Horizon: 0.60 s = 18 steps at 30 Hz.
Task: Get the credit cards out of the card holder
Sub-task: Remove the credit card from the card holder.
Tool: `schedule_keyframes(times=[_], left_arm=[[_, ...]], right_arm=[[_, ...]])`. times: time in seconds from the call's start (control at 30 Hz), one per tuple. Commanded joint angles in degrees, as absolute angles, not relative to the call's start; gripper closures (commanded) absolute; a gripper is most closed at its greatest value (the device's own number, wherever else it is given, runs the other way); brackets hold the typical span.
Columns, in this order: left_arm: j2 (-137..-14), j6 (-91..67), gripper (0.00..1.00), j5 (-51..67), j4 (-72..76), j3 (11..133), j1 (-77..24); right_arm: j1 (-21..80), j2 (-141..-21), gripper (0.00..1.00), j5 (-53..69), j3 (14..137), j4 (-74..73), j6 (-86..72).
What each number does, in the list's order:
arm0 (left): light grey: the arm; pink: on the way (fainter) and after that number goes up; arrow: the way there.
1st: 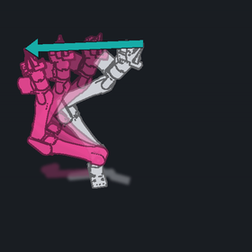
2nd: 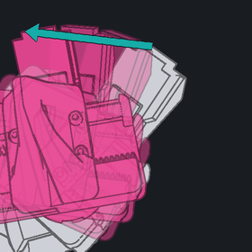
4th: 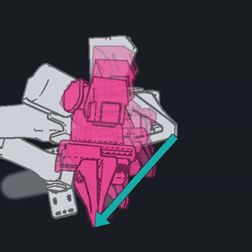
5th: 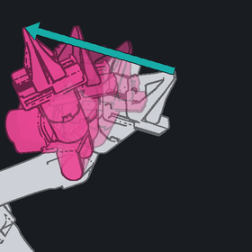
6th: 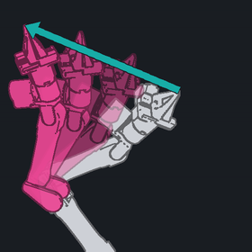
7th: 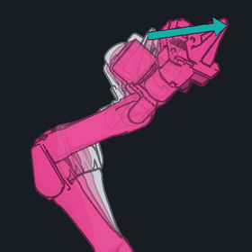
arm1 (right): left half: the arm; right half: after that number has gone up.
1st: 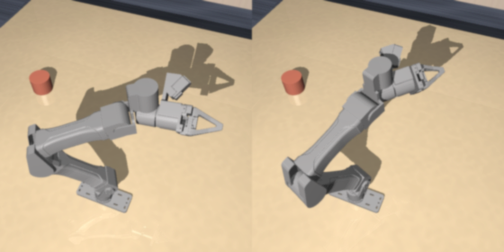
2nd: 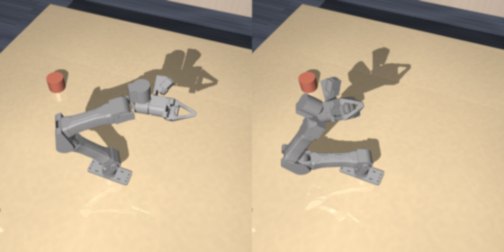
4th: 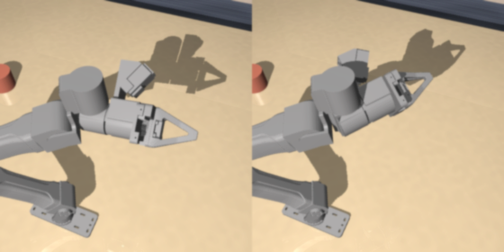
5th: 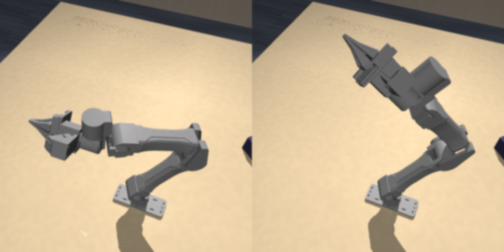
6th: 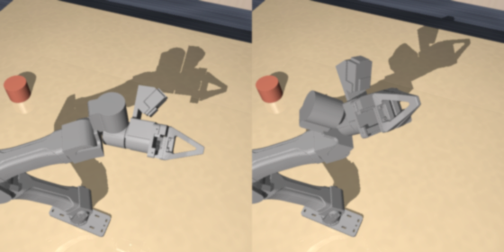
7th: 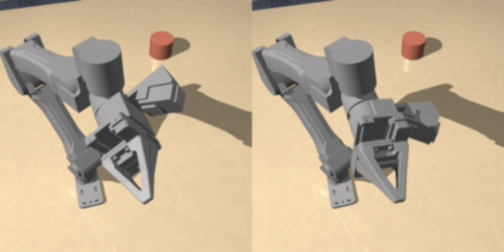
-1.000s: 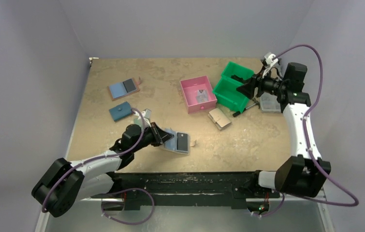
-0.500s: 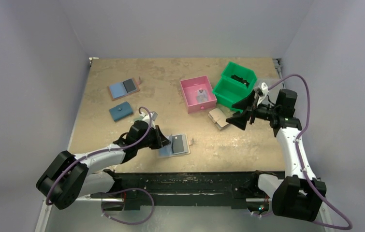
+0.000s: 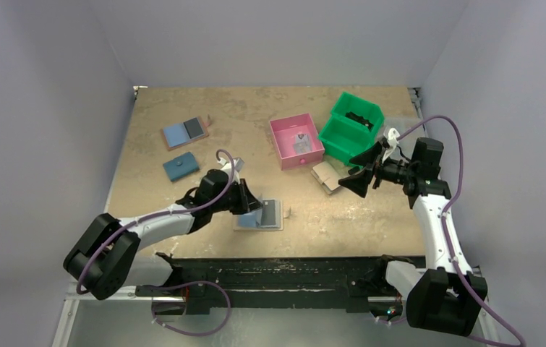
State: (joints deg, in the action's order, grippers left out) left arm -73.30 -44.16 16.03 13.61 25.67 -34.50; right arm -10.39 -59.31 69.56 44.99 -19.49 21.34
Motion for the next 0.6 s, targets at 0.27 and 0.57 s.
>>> schedule_keyframes(times=[0.27, 0.57], left_arm=[[-78.8, -44.3, 1.0, 18.9, 18.2, 34.8, -36.7], [-84.0, -45.8, 1.0, 21.2, 23.5, 37.4, -37.7]], right_arm=[[-10.4, -58.5, 0.01, 66.9, 46.8, -20.9, 23.5], [-10.4, -59.9, 0.01, 66.1, 46.9, -21.7, 24.3]])
